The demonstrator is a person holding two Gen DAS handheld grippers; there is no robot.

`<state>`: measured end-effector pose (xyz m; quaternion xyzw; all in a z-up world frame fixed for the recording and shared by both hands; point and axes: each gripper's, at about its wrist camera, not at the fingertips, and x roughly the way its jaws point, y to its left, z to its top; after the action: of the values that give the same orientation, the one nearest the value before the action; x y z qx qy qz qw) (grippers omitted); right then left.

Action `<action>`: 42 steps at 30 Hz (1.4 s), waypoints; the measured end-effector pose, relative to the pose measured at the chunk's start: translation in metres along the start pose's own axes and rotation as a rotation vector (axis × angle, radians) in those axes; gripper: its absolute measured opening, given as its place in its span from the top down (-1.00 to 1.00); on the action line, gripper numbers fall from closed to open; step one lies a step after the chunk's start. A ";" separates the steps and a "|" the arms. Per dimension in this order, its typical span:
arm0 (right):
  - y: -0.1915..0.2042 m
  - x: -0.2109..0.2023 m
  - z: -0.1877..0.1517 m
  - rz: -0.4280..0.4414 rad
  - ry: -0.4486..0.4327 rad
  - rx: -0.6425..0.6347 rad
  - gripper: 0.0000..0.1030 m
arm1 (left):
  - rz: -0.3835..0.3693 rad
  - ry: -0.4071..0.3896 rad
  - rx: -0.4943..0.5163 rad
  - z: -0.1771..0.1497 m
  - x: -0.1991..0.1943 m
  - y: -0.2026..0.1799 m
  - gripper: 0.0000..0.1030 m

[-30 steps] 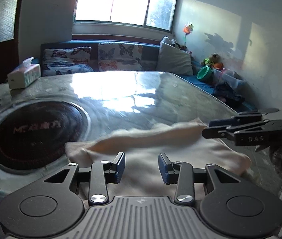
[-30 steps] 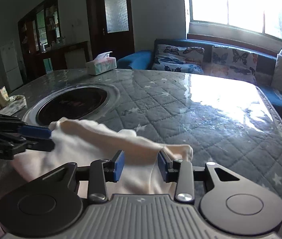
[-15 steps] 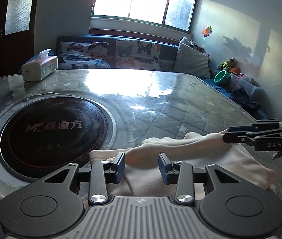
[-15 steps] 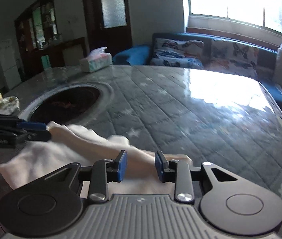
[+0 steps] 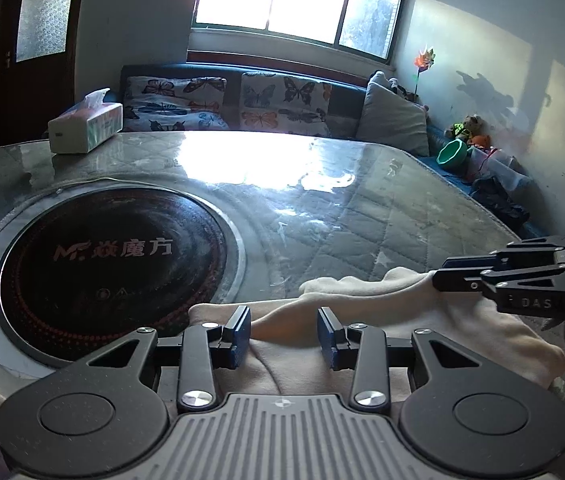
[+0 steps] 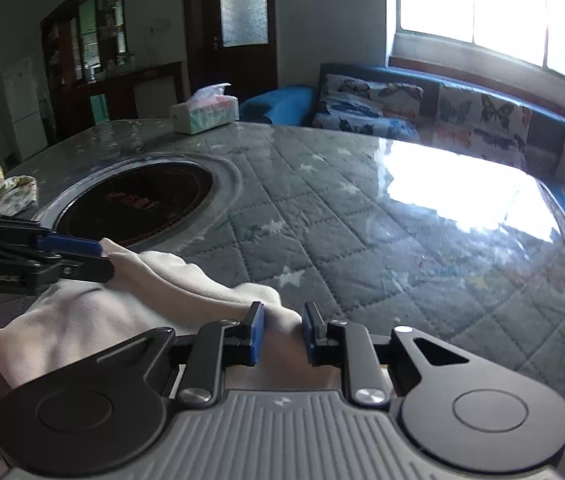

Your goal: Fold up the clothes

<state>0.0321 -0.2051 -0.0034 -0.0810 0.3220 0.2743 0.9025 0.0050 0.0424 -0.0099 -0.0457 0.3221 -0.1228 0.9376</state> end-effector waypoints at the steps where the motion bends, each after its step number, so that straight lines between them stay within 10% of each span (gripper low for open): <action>1: 0.002 0.001 0.000 0.003 -0.001 -0.006 0.63 | 0.003 0.002 0.000 0.000 0.001 0.001 0.24; 22: 0.033 -0.023 -0.003 0.024 -0.010 -0.075 0.39 | 0.045 -0.043 -0.011 0.002 -0.015 0.009 0.16; 42: 0.117 -0.054 -0.029 0.195 0.006 -0.261 -0.07 | 0.127 -0.065 -0.054 -0.021 -0.073 0.024 -0.81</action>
<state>-0.0823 -0.1405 0.0119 -0.1668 0.2926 0.4001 0.8524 -0.0588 0.0843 0.0123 -0.0543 0.2969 -0.0528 0.9519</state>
